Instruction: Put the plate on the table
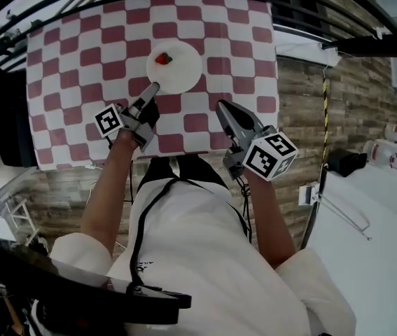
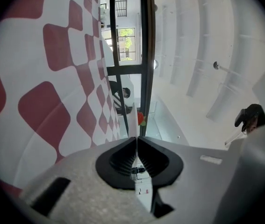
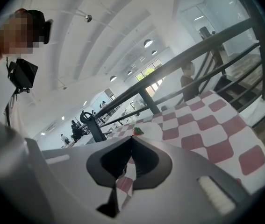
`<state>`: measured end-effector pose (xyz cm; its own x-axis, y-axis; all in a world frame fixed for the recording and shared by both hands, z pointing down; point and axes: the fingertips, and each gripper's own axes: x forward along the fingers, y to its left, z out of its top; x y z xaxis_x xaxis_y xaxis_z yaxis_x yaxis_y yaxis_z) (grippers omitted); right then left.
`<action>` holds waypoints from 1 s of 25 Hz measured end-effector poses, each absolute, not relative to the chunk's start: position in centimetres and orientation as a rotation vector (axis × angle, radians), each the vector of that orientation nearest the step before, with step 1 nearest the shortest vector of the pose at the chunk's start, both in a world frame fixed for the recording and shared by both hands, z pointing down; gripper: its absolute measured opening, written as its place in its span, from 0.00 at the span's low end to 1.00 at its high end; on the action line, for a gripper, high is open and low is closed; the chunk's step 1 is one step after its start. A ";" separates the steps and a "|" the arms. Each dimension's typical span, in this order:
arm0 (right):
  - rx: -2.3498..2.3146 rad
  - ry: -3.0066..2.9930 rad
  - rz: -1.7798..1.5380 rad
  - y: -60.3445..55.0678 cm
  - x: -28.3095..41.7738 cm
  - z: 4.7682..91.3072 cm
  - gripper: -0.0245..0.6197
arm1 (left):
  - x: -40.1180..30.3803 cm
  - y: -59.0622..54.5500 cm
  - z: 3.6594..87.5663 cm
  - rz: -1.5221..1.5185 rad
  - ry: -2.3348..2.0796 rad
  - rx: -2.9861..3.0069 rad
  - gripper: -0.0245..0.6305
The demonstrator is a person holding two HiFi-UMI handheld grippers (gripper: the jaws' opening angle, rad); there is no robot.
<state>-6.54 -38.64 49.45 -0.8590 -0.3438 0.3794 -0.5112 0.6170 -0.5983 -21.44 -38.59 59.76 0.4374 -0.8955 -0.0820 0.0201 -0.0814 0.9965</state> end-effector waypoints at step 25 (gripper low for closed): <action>0.728 -2.534 1.087 -42.1 -3.3 52.9 0.05 | -20.5 -43.4 68.8 -0.849 -0.920 1.290 0.07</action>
<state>-3.26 -42.14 52.91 -0.8306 -0.3351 0.4447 -0.5531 0.5881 -0.5901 -20.49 -43.36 68.77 0.4059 -0.9101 0.0835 0.0106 0.0960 0.9953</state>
